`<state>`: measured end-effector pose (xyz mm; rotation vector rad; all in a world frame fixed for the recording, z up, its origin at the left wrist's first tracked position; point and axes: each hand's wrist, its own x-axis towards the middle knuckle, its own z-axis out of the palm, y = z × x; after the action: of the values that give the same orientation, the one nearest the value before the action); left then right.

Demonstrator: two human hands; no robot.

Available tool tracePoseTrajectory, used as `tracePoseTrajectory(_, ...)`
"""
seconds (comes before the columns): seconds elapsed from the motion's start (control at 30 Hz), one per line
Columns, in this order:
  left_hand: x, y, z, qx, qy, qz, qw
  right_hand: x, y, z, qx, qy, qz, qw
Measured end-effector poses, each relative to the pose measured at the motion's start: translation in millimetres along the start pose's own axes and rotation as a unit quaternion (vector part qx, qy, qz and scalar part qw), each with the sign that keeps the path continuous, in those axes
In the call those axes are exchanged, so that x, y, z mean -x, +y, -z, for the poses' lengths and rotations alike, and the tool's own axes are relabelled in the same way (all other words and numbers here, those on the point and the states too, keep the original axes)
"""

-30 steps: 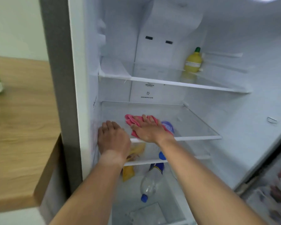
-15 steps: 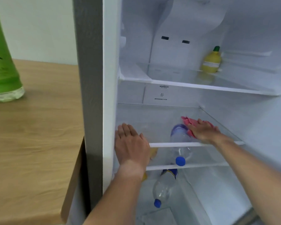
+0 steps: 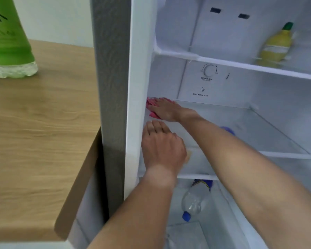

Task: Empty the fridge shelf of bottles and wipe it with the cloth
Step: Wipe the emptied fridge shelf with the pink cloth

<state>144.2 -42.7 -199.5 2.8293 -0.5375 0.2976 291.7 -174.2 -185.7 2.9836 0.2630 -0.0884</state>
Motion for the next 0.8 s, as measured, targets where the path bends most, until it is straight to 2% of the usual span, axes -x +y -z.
tracePoseTrajectory(0.07, -0.8, -0.1, -0.8, -0.001, 0.001, -0.002, 1.000, 22.9, 11.9, -6.4, 0.008, 0.010, 0.011, 1.000)
tracePoseTrajectory(0.13, -1.0, -0.6, -1.0, -0.002, -0.004, -0.007, 1.000, 55.3, 28.8, -11.0, 0.002, 0.004, -0.013, 1.000)
tracePoseTrajectory(0.27, 0.0, -2.3, -0.2, -0.005, -0.004, -0.016, 1.000, 137.1, 72.8, -22.6, -0.039, -0.004, -0.144, 0.989)
tracePoseTrajectory(0.47, 1.3, -5.7, 1.4, 0.001, -0.035, -0.018, 0.999, 250.1, 121.3, -30.8, -0.086, -0.050, -0.378, 0.921)
tracePoseTrajectory(0.57, 13.9, -8.4, 1.9, 0.009, -0.025, -0.035, 0.999, 265.9, 105.7, -34.9, -0.109, 0.001, -0.443, 0.890)
tracePoseTrajectory(0.63, 25.3, -12.2, 2.1, 0.014, -0.021, -0.052, 0.998, 264.0, 82.1, -33.8, -0.082, 0.017, -0.418, 0.905)
tracePoseTrajectory(0.73, 35.9, -16.9, 4.7, 0.022, -0.029, -0.076, 0.996, 256.4, 39.5, -30.6, 0.036, 0.041, -0.318, 0.947)
tracePoseTrajectory(0.8, 39.4, -18.0, 10.4, 0.032, -0.047, -0.081, 0.995, 248.1, 7.6, -32.2, 0.052, 0.081, -0.279, 0.955)
